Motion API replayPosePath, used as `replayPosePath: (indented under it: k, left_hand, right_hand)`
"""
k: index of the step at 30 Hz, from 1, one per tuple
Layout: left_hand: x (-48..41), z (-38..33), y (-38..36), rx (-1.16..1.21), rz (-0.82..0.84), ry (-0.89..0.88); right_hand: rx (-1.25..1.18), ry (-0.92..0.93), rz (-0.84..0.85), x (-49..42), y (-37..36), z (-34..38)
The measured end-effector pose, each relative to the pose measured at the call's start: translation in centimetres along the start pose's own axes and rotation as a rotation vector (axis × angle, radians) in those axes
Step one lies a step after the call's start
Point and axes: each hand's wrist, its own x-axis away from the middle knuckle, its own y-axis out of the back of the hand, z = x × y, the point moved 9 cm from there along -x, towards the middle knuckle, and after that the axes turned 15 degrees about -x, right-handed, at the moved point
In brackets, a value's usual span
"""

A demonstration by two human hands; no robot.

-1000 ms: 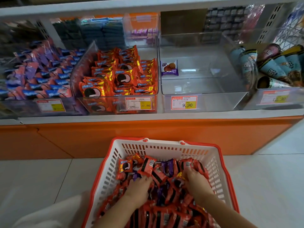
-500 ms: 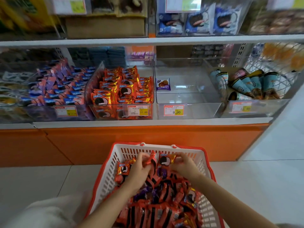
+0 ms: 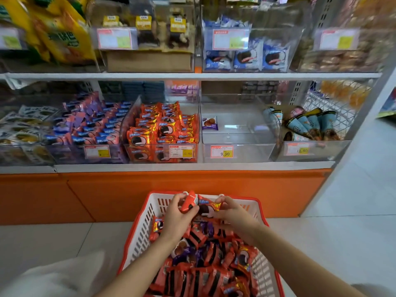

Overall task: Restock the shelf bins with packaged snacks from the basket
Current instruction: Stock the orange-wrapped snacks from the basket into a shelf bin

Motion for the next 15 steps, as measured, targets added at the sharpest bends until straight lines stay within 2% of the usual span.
replayPosePath:
  k: [3,5,6,9,15]
  left_hand:
    - [0.8,-2.9,1.9,-0.160,-0.096,-0.258]
    - [1.7,-4.7,2.6,-0.269,-0.059,-0.392]
    - [2.0,-5.0,2.5,-0.323,0.009,-0.419]
    - [2.4,-4.4,2.9,-0.333,0.230,-0.372]
    - [1.3,-4.2,6.5,-0.327,0.236,-0.316]
  right_hand:
    - [0.078,0.027,-0.044,0.3,-0.3,0.5]
    - [0.105,0.061,-0.050,0.5,-1.0,1.0]
    - [0.078,0.075,-0.030,0.6,-1.5,1.2]
    - [-0.001,0.071,0.024,0.7,-3.0,1.8]
    - [-0.034,0.063,0.080,-0.4,-5.6,2.5]
